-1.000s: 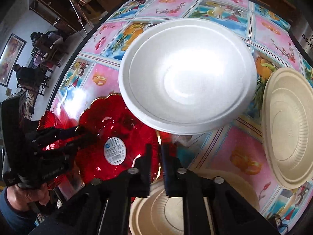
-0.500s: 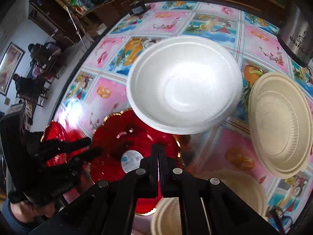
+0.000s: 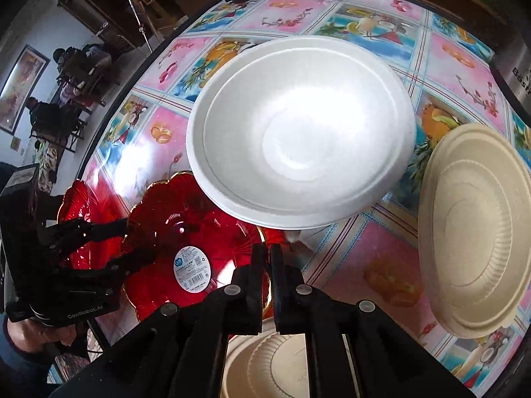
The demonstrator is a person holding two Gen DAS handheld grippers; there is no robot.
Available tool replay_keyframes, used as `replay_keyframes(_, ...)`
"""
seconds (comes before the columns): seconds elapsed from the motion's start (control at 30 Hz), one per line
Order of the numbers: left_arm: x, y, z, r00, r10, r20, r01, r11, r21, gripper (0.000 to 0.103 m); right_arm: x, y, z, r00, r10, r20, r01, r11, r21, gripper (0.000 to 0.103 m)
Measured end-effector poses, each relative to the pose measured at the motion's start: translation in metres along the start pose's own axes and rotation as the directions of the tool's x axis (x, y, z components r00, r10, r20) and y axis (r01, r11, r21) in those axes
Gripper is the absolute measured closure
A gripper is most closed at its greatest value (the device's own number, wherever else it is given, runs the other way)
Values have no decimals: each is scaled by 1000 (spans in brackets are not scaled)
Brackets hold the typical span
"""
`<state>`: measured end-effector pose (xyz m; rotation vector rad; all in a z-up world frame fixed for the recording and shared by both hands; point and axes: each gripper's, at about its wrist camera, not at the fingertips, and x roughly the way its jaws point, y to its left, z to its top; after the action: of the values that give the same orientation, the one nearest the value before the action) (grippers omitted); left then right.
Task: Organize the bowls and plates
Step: 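Grasp the rim of the small red glass plate with the left tool, then carry the small red plate with the left tool onto the large red plate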
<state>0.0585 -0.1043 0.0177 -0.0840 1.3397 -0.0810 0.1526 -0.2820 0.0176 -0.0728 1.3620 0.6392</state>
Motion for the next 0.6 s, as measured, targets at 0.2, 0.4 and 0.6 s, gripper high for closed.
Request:
replay_keyframes(0.2, 3, -8, 2, 1000, 15, 6, -15, 1000, 25, 56, 5, -5, 3, 999, 30, -13, -31, 999, -18, 88)
replay_keyframes(0.4, 3, -9, 4, 1000, 11, 13, -12, 1000, 27, 76, 13, -6, -2, 996, 71, -55, -72, 997, -24, 86)
replay_keyframes(0.6, -3, -6, 4, 999, 22, 36, -23, 1000, 13, 76, 15, -4, -9, 995, 86, -43, -85, 996, 24, 89)
